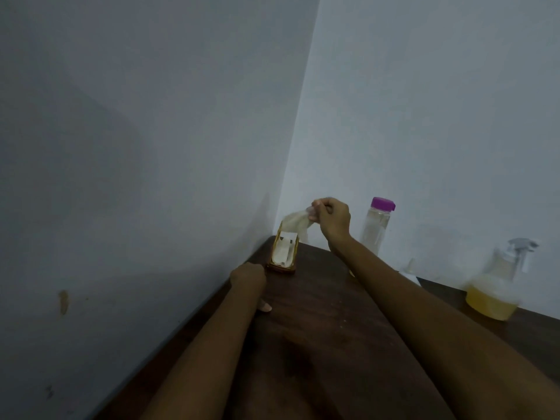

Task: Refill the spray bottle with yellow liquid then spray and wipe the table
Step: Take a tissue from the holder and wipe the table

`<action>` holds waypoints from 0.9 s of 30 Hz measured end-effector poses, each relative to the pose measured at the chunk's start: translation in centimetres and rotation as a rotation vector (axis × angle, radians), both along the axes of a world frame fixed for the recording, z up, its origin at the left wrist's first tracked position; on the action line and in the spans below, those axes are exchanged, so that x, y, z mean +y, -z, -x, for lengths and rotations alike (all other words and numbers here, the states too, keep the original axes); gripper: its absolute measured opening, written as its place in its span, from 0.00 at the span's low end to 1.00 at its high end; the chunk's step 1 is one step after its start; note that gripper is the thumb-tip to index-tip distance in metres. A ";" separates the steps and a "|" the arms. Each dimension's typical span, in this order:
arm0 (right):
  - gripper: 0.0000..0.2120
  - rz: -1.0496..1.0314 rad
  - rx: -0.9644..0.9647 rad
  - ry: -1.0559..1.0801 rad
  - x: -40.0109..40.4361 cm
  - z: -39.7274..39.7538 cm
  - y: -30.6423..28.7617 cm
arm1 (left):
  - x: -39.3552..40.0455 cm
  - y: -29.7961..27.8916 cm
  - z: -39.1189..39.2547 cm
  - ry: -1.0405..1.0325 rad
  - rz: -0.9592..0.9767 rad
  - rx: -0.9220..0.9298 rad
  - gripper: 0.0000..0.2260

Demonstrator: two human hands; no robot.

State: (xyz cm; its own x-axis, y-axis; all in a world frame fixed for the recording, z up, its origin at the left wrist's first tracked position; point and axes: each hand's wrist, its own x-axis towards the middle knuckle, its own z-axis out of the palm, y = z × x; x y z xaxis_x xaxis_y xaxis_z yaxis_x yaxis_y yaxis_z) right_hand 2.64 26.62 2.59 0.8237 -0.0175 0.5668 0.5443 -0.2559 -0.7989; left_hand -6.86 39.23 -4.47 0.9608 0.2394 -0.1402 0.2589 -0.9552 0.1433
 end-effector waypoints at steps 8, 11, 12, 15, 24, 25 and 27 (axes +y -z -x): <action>0.06 -0.028 0.231 -0.200 -3.9 5.2 -4.4 | -1.0 0.1 2.3 -0.048 -0.037 -0.122 0.33; 0.06 0.097 0.422 -0.276 -5.8 8.5 -5.1 | -1.9 0.6 4.2 -0.035 -0.030 -0.199 0.23; 0.05 0.137 0.491 -0.289 -6.4 9.5 -5.3 | -2.3 0.8 4.8 -0.043 0.008 -0.255 0.17; 0.05 0.237 0.616 -0.286 -8.0 12.2 -5.6 | -3.9 0.5 7.4 -0.059 0.670 -0.368 0.10; 0.03 0.168 0.675 -0.198 -14.3 18.2 -4.5 | -8.4 -4.0 14.1 0.284 1.133 -0.079 0.10; 0.02 0.152 0.675 -0.193 -15.0 18.7 -4.4 | -8.8 -4.4 14.6 0.295 1.090 -0.078 0.07; 0.02 0.136 0.672 -0.177 -16.7 19.3 -4.5 | -9.6 -5.2 15.3 0.294 1.069 -0.099 0.08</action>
State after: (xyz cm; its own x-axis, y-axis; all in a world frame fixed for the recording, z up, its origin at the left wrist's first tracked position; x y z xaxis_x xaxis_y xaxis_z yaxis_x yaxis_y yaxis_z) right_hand -16.71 9.96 7.11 0.9799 0.1836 -0.0781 -0.0132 -0.3311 -0.9435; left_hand -22.17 29.65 0.73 0.9786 -0.1976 -0.0574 -0.0157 -0.3496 0.9368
